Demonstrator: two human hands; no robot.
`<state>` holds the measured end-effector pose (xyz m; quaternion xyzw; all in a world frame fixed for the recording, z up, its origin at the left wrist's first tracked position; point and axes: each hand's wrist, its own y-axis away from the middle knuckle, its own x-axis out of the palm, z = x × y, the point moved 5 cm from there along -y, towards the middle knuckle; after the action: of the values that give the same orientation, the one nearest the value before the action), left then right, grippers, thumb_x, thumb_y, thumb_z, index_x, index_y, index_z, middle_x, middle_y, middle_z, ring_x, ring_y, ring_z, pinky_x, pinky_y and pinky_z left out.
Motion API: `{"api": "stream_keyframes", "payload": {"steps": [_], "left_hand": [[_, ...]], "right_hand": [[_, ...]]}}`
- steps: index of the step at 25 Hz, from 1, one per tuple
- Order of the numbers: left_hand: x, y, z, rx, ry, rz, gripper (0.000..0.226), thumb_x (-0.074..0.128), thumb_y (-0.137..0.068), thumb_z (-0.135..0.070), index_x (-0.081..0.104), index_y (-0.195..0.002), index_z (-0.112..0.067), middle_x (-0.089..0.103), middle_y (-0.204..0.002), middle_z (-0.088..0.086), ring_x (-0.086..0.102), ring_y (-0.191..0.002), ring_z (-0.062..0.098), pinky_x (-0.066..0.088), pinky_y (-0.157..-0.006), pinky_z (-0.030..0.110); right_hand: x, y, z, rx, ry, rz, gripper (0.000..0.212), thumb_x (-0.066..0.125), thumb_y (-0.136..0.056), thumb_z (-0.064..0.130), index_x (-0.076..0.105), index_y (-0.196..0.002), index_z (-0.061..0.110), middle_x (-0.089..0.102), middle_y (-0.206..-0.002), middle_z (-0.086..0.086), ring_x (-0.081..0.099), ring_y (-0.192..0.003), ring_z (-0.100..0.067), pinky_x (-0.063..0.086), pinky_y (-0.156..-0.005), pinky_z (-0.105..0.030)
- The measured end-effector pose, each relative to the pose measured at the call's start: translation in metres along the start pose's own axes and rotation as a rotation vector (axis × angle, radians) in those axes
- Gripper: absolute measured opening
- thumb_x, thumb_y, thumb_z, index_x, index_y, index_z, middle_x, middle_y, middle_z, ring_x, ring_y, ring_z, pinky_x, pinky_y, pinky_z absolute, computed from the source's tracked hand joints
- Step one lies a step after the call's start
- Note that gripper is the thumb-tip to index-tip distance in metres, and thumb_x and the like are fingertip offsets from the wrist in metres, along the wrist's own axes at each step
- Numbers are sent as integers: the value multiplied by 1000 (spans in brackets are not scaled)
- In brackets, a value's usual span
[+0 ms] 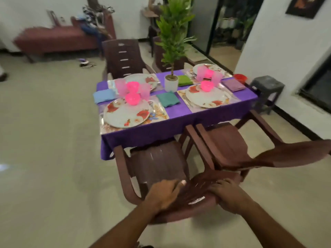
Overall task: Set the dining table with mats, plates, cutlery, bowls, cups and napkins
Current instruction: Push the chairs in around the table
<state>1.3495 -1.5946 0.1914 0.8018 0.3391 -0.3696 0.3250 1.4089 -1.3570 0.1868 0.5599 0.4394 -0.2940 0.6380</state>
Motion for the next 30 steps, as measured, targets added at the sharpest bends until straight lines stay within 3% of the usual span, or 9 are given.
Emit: {"api": "stream_keyframes", "payload": {"steps": [4, 7, 10, 14, 18, 23, 25, 28, 30], "left_hand": [[43, 36, -41, 47, -211, 92, 83, 30, -77, -96, 45, -139, -42, 69, -124, -5, 66, -109, 23, 52, -92, 41], [50, 35, -45, 52, -304, 59, 62, 47, -88, -72, 41, -141, -41, 70, -122, 1, 67, -108, 31, 54, -89, 42], [54, 31, -46, 26, -328, 62, 51, 46, -90, -49, 42, -141, -43, 72, -118, 5, 68, -104, 35, 54, -86, 43], [45, 33, -48, 25, -307, 97, 47, 42, -92, -57, 47, -136, -42, 73, -113, 6, 68, -101, 34, 56, -86, 43], [52, 52, -35, -25, -350, 204, 54, 41, -88, -55, 44, -141, -43, 72, -118, 4, 68, -103, 32, 56, -88, 41], [70, 84, -37, -88, -287, 152, 54, 46, -91, -53, 42, -145, -45, 70, -121, -6, 67, -106, 19, 53, -91, 33], [76, 88, -38, -158, -314, 99, 53, 48, -91, -56, 40, -143, -51, 67, -125, -13, 65, -108, 12, 53, -93, 32], [74, 88, -49, -236, -336, 18, 58, 44, -89, -74, 40, -142, -52, 66, -126, -16, 62, -107, 6, 52, -90, 28], [77, 85, -78, -246, -308, 1, 74, 36, -86, -85, 35, -149, -47, 63, -131, -16, 62, -110, 7, 50, -91, 26]], "right_hand": [[6, -7, -1, -118, 85, -14, 53, 54, -81, 31, 56, -135, 31, 59, -138, 10, 52, -131, -17, 35, -109, -38], [11, -20, -6, -146, 125, -50, 49, 53, -80, 32, 58, -129, 28, 64, -132, 8, 58, -123, -21, 39, -102, -37], [15, -15, -6, -178, 138, -24, 47, 54, -82, 29, 59, -128, 26, 65, -130, 3, 59, -121, -24, 40, -103, -41], [4, -18, -3, -206, 133, -24, 39, 60, -79, 22, 63, -117, 25, 69, -122, -1, 64, -114, -28, 48, -95, -42], [9, -6, 28, -270, 206, 86, 29, 61, -87, 17, 66, -115, 15, 68, -118, -12, 64, -110, -34, 53, -93, -43], [7, 24, 46, -389, 225, 127, 37, 68, -85, 16, 65, -121, 10, 66, -121, -17, 64, -111, -36, 52, -91, -43], [1, 33, 26, -428, 49, 153, 46, 70, -85, 25, 59, -129, 18, 64, -128, -12, 62, -116, -34, 51, -94, -43], [-10, 39, -30, -381, -289, 58, 69, 59, -87, 63, 48, -145, 26, 58, -142, -2, 57, -126, -25, 47, -104, -39], [-14, 43, -78, -307, -411, -45, 68, 54, -91, 65, 46, -146, 27, 56, -143, 4, 54, -128, -19, 45, -105, -37]]}}
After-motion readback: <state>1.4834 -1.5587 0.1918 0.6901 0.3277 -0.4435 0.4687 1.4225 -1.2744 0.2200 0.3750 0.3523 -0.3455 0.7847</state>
